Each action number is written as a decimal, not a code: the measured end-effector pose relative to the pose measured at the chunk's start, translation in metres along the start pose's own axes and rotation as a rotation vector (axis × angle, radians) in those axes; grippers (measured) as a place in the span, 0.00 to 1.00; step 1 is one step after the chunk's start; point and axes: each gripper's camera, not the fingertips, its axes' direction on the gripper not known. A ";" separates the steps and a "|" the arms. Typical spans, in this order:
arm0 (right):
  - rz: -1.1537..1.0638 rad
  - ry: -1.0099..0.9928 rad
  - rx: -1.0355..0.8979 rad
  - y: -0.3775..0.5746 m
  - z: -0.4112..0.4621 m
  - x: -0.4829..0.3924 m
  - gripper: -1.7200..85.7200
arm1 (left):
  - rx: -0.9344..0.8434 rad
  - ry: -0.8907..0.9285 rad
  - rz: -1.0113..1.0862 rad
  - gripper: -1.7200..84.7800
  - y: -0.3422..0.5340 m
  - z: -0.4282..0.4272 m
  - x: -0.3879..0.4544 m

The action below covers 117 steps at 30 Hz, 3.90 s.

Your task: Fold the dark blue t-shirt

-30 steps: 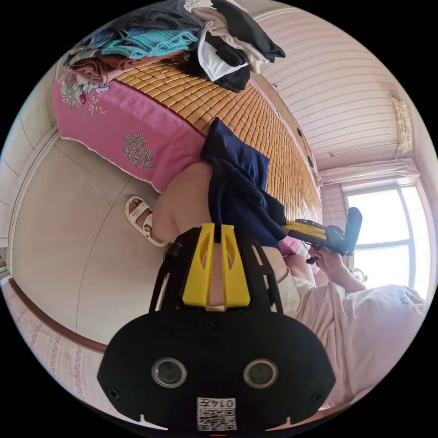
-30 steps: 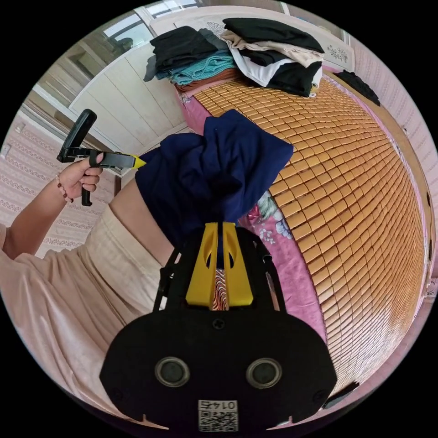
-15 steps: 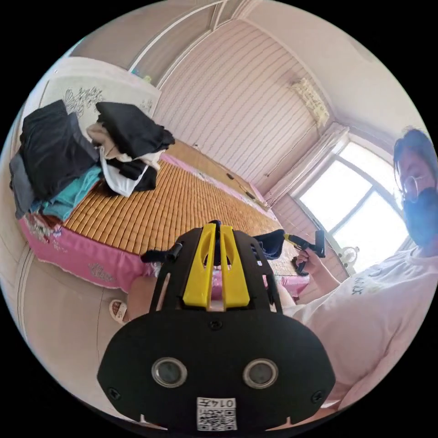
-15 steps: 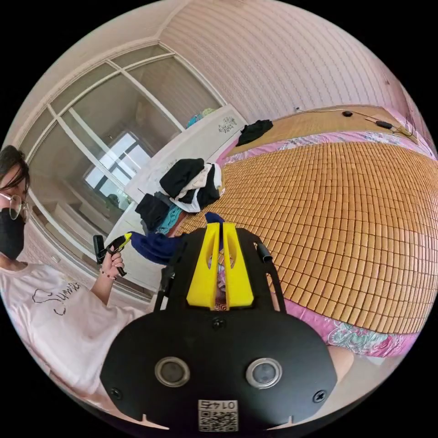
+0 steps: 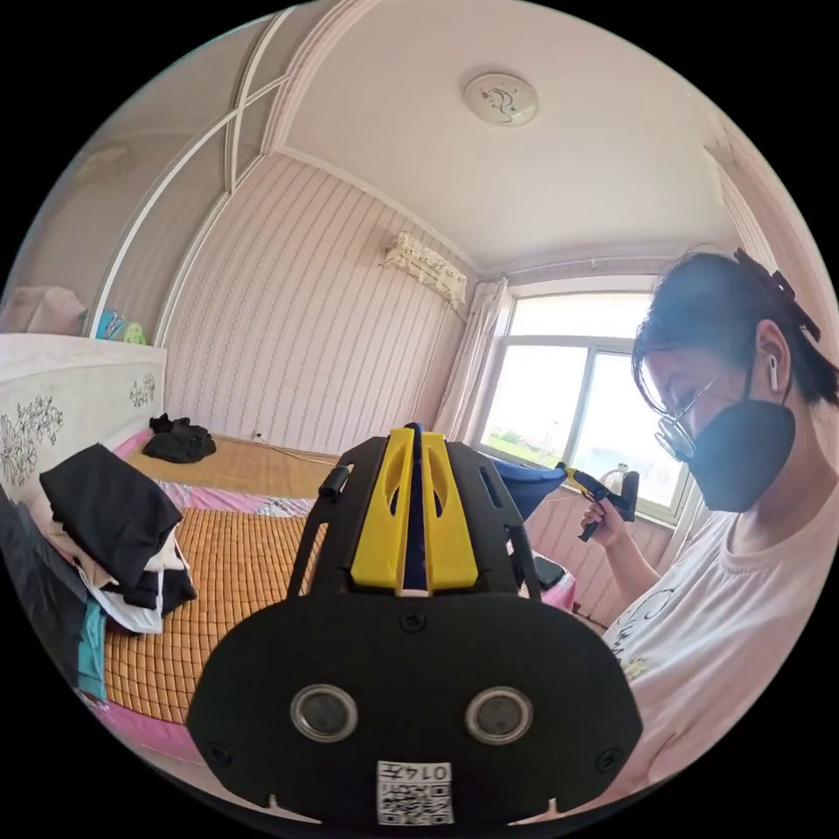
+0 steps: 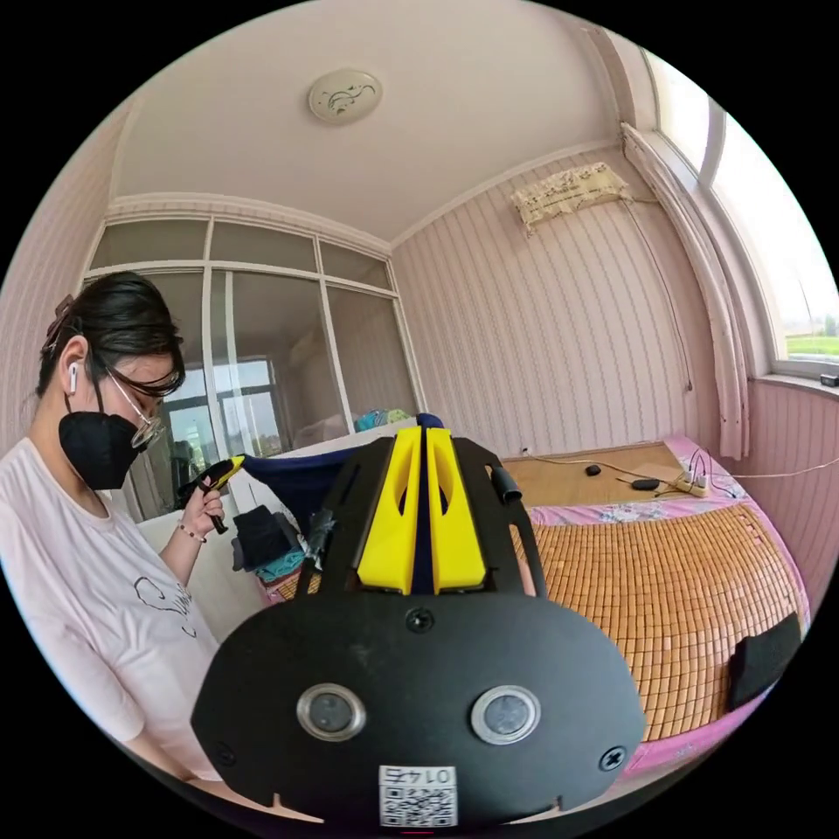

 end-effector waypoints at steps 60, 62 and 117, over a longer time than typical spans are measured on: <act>0.436 0.289 -1.252 0.297 0.277 0.246 0.02 | -1.262 -0.068 -0.233 0.01 0.074 0.438 -0.137; 0.395 0.284 -1.273 0.291 0.292 0.239 0.02 | -1.295 -0.075 -0.191 0.01 0.067 0.443 -0.135; -0.140 0.003 -1.080 0.156 1.002 0.125 0.03 | -1.039 -0.296 -0.487 0.02 -0.085 0.710 -0.382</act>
